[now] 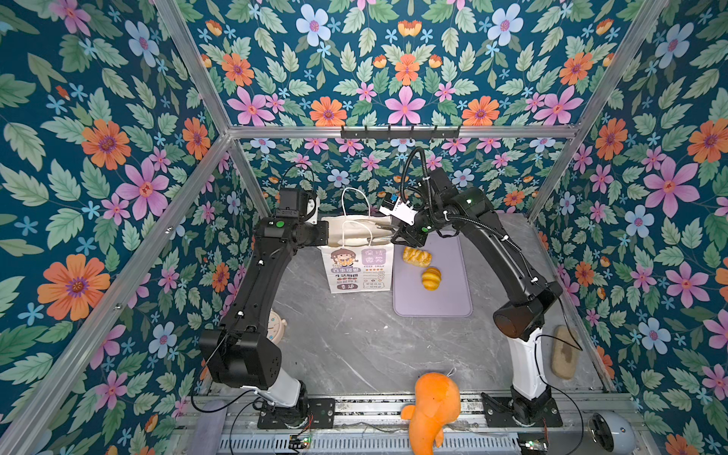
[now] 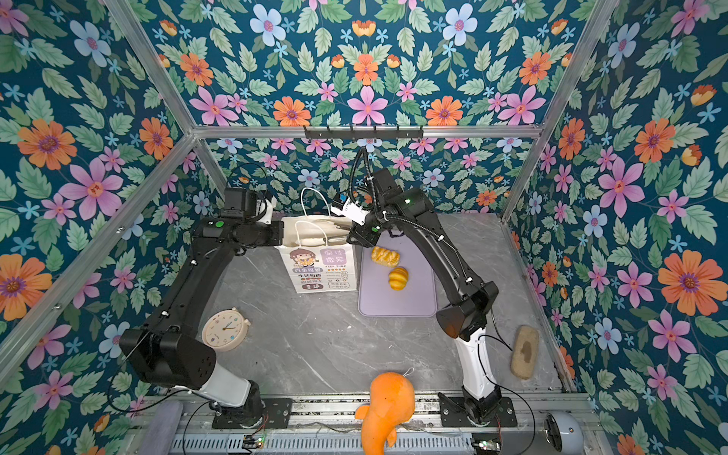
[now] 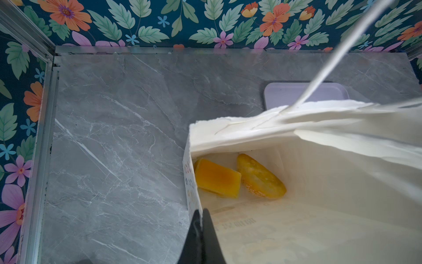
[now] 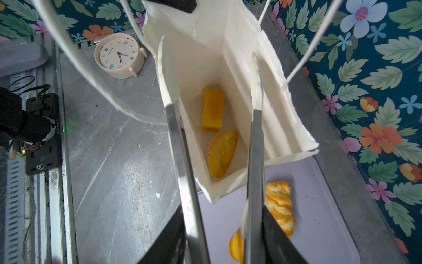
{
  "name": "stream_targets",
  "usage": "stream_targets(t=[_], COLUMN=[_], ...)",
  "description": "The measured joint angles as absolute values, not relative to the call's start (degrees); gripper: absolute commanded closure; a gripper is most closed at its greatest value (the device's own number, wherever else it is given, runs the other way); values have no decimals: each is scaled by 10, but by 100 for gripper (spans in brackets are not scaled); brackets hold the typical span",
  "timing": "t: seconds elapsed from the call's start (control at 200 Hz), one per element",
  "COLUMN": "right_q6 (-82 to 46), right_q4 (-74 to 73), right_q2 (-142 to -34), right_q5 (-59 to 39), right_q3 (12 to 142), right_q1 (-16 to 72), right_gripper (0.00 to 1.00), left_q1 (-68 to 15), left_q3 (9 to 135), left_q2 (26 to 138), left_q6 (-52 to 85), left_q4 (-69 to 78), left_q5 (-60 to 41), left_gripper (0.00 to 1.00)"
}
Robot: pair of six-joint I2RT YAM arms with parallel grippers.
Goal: Place the fake bread into the paper bag
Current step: 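Lower the bun into the bag opening with the right gripper's tongs, then open the tongs and move them back over the tray with the right gripper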
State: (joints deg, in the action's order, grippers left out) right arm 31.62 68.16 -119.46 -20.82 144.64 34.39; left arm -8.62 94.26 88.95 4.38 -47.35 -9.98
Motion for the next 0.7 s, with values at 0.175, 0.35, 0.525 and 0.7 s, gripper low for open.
stream_targets(t=[0.175,0.35,0.525,0.7], right_q6=[300,268,234,196], right_q4=[679,675,675,675], right_q2=[-1173,-1129,-1075,-1004], right_q5=[-202,-194,-168,-146], right_q3=[1450,1449,1415,1350], right_q1=[344,344,344,344], right_gripper=[54,55,56,56], left_q1=[-86,-86,-86,-86], left_q3=[936,937,948,945], left_q2=[887,886,880,852], left_q6=[44,44,46,46], left_q4=[-473,-473,-473,-468], left_q5=[-99,-95,-94,-89], left_gripper=[94,73,40,33])
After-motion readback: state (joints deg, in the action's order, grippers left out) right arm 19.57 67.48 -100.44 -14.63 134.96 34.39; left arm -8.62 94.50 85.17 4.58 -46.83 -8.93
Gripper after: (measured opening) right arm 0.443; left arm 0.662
